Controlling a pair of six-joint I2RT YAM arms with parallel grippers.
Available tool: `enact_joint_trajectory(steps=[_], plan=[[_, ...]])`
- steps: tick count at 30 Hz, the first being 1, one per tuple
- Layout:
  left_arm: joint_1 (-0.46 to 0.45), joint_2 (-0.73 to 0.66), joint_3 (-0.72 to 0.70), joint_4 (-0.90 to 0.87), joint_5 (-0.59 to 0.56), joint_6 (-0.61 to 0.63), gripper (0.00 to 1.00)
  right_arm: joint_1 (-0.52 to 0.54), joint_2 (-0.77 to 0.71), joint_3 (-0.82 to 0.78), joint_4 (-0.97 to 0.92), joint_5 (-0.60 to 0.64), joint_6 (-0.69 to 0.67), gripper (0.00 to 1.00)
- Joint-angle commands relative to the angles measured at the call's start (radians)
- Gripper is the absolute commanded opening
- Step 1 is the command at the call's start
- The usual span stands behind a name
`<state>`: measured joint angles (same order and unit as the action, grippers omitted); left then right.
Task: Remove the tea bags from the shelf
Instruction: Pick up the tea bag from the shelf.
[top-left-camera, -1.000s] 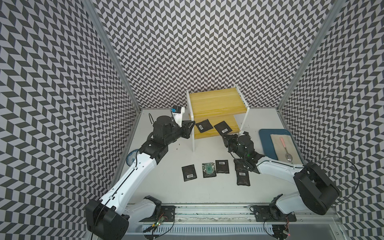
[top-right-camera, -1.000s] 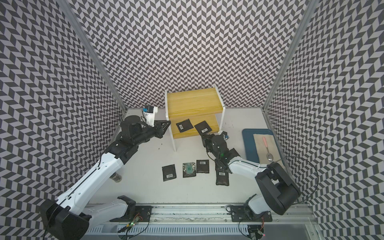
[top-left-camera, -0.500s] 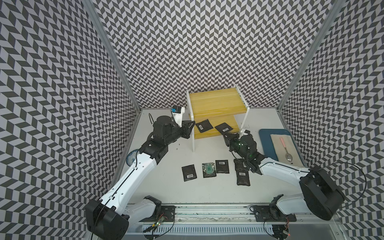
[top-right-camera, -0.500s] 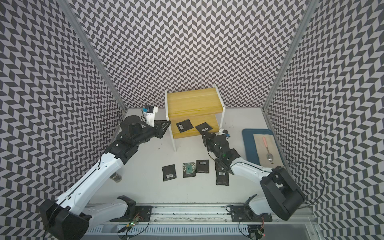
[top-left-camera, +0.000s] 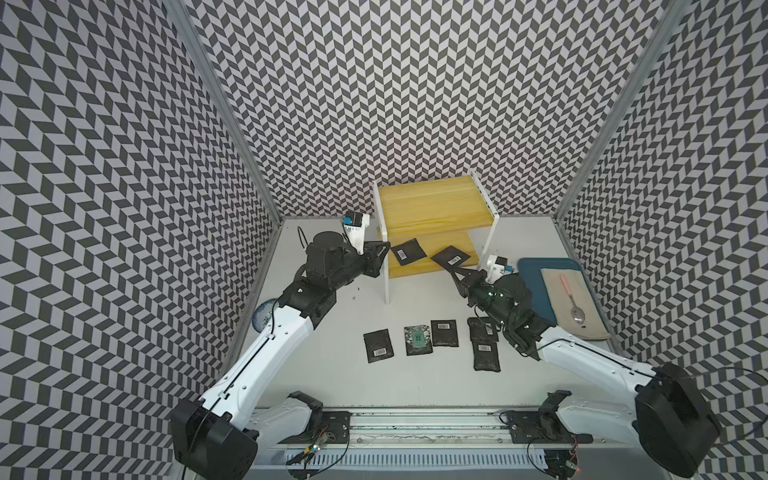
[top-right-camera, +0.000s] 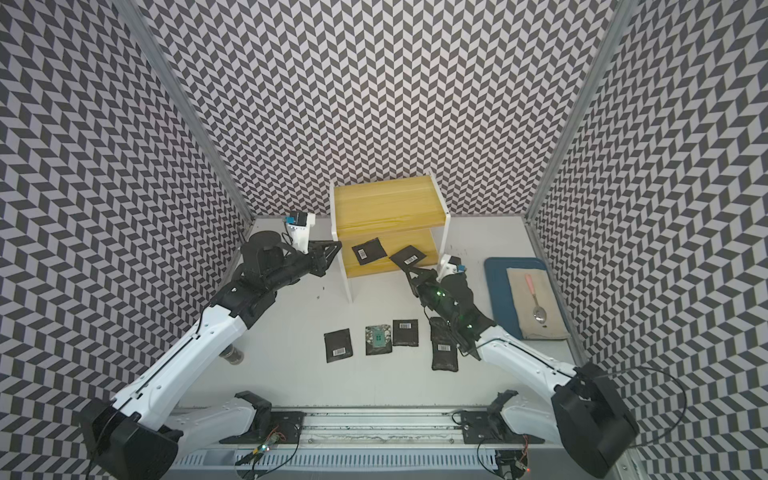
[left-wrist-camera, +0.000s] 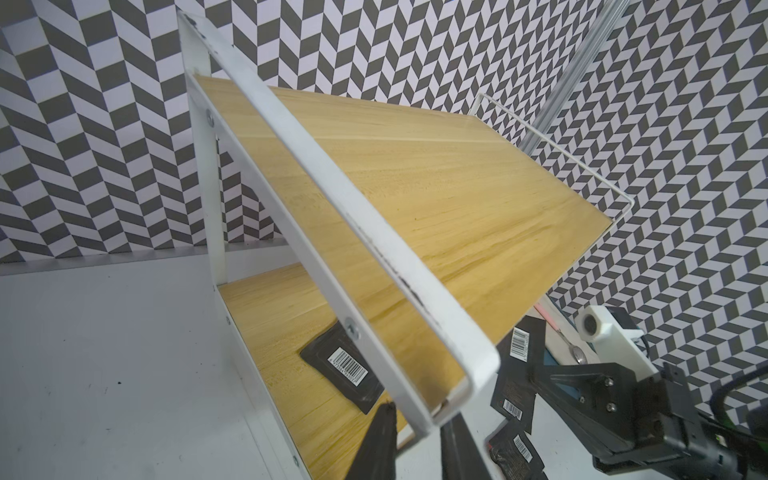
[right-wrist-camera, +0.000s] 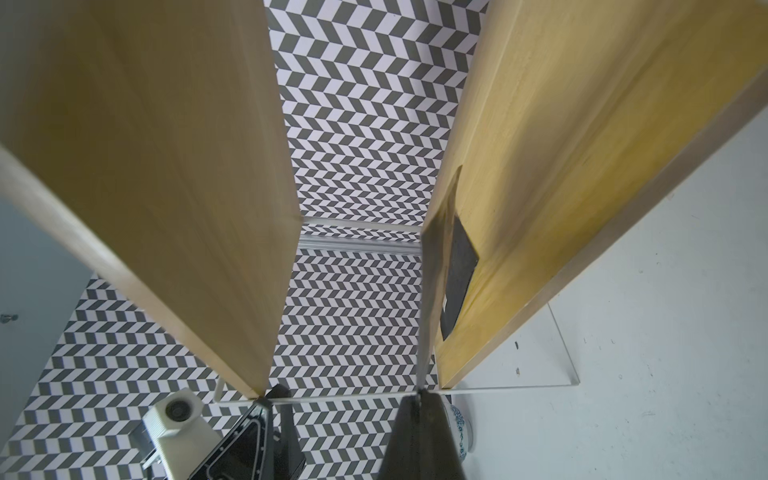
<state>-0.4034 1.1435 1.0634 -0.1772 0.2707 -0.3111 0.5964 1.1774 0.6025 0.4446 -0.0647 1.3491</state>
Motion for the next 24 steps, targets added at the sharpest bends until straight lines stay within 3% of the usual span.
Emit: enact_joint_trajectory(steps=[1, 13, 24], plan=[[0.014, -0.025, -0.002, -0.015, -0.044, -0.017, 0.21, -0.014, -0.061, -0.018, -0.055, -0.077, -0.078, 0.00], [0.014, -0.032, 0.012, -0.039, -0.050, -0.011, 0.23, -0.119, -0.291, -0.061, -0.422, -0.357, -0.367, 0.00], [0.014, -0.045, 0.001, -0.048, -0.056, -0.010, 0.24, -0.135, -0.360, -0.086, -0.759, -0.591, -0.556, 0.00]])
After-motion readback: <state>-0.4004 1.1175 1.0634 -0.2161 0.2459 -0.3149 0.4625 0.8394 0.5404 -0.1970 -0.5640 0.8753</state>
